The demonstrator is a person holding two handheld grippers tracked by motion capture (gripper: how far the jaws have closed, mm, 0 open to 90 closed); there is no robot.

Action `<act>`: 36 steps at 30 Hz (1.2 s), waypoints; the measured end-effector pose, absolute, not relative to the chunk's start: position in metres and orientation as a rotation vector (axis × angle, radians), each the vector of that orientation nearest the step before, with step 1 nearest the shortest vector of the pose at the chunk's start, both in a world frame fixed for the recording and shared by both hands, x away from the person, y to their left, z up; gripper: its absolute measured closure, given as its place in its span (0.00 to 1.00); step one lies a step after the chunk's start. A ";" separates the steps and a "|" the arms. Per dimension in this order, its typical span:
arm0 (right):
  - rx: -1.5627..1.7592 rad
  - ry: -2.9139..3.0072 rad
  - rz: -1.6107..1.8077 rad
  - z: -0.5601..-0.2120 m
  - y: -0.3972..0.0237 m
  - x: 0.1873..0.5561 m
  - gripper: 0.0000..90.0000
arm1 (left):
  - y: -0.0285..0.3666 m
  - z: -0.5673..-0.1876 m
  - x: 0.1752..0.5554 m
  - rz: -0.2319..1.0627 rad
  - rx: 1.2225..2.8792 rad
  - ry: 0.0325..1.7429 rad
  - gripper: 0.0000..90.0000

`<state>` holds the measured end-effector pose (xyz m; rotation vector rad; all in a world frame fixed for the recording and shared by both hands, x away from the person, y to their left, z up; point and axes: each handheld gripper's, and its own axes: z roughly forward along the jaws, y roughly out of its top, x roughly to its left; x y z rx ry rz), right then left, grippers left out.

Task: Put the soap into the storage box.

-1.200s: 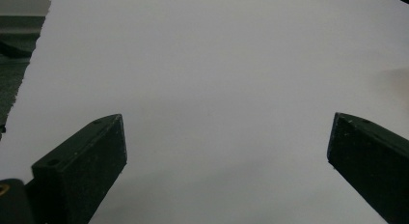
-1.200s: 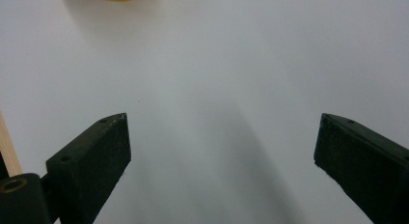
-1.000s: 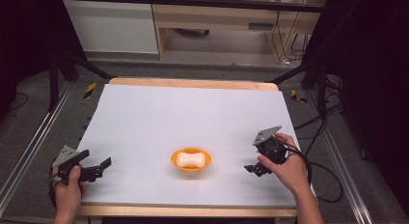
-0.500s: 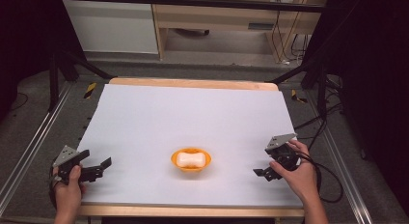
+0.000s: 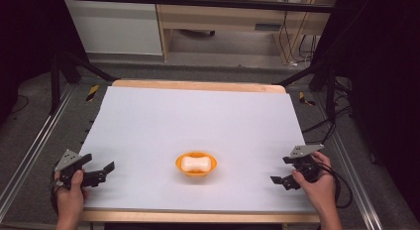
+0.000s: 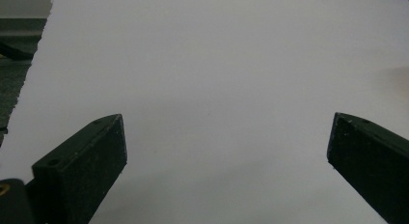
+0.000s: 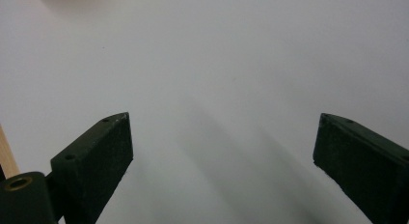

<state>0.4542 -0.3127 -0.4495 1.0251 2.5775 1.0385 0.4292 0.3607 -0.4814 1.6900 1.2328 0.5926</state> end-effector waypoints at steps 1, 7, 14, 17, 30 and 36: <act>1.029 2.572 1.044 -0.451 -0.316 0.453 0.08 | 0.361 -0.481 0.429 0.592 1.690 1.233 0.00; 1.090 2.480 1.109 -0.461 -0.333 0.445 0.10 | 0.361 -0.481 0.429 0.600 1.695 1.231 0.00; 1.097 2.365 1.202 -0.468 -0.348 0.432 0.12 | 0.361 -0.481 0.429 0.599 1.694 1.232 0.00; 1.116 2.313 1.234 -0.470 -0.352 0.427 0.12 | 0.361 -0.481 0.429 0.594 1.689 1.234 0.00; 1.224 2.148 1.368 -0.482 -0.365 0.419 0.17 | 0.361 -0.481 0.430 0.584 1.690 1.239 0.00; 1.246 2.151 1.337 -0.483 -0.363 0.420 0.19 | 0.362 -0.481 0.430 0.582 1.691 1.240 0.00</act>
